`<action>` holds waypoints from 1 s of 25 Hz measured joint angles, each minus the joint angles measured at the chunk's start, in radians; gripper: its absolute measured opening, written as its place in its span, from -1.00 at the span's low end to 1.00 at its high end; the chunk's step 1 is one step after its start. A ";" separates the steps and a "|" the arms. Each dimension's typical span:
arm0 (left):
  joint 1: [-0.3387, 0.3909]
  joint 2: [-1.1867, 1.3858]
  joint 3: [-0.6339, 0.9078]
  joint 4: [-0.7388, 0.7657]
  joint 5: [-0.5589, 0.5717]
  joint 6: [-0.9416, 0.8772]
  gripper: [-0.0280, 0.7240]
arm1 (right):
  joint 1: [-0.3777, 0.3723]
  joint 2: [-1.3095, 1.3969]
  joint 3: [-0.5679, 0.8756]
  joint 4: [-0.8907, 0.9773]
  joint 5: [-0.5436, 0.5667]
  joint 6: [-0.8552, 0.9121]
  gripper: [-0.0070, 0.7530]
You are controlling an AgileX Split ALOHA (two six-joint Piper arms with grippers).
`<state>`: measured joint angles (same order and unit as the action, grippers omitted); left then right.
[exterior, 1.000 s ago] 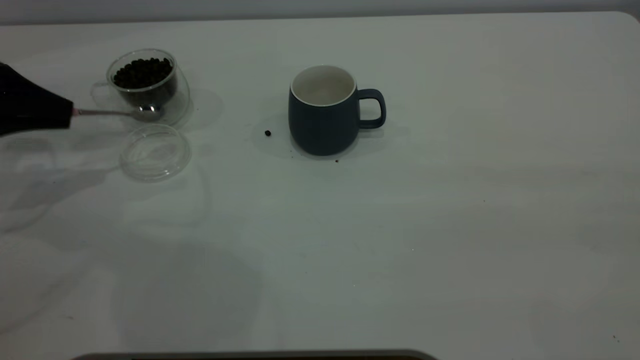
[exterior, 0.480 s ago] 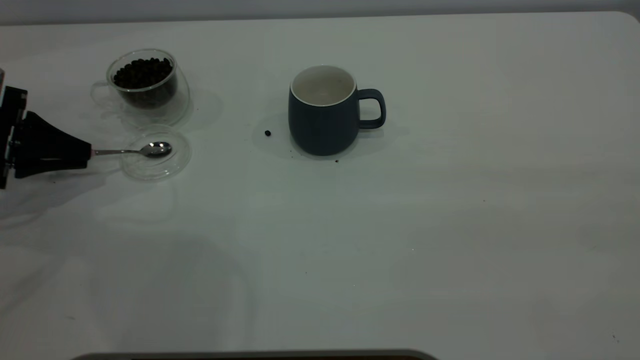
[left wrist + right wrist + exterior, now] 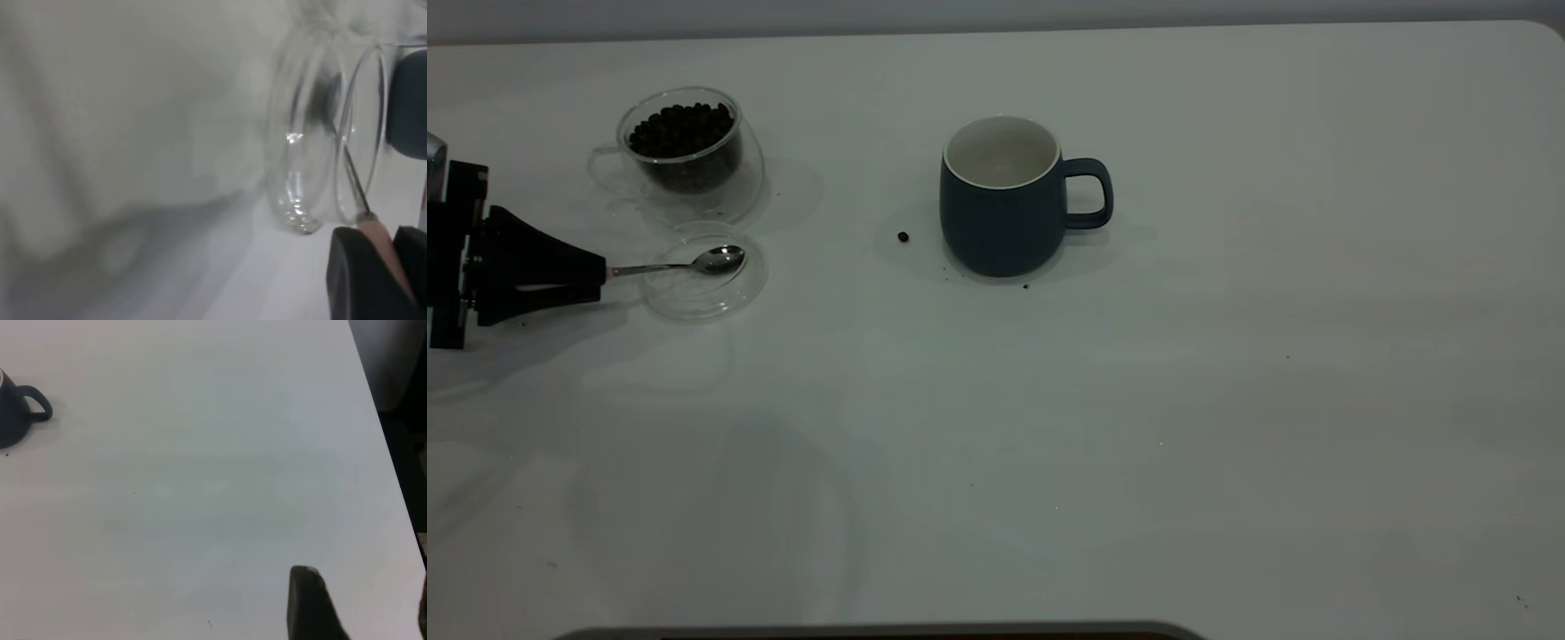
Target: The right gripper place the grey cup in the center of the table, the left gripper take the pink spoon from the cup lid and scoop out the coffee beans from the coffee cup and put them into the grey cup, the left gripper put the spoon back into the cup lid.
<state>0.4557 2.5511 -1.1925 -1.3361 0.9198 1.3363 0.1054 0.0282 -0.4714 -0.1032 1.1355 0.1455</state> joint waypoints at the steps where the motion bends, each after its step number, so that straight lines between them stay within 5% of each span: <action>1: 0.000 0.001 0.000 0.000 -0.009 0.000 -0.44 | 0.000 0.000 0.000 0.000 0.000 0.000 0.12; 10: 0.000 -0.004 -0.003 -0.002 -0.061 -0.002 0.45 | 0.000 0.000 0.000 0.000 0.000 0.000 0.12; 25: 0.068 -0.204 -0.021 -0.060 -0.041 -0.024 0.52 | 0.000 0.000 0.000 0.000 0.000 0.000 0.12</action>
<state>0.5233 2.3475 -1.2132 -1.3959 0.8787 1.3125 0.1054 0.0282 -0.4714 -0.1032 1.1355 0.1455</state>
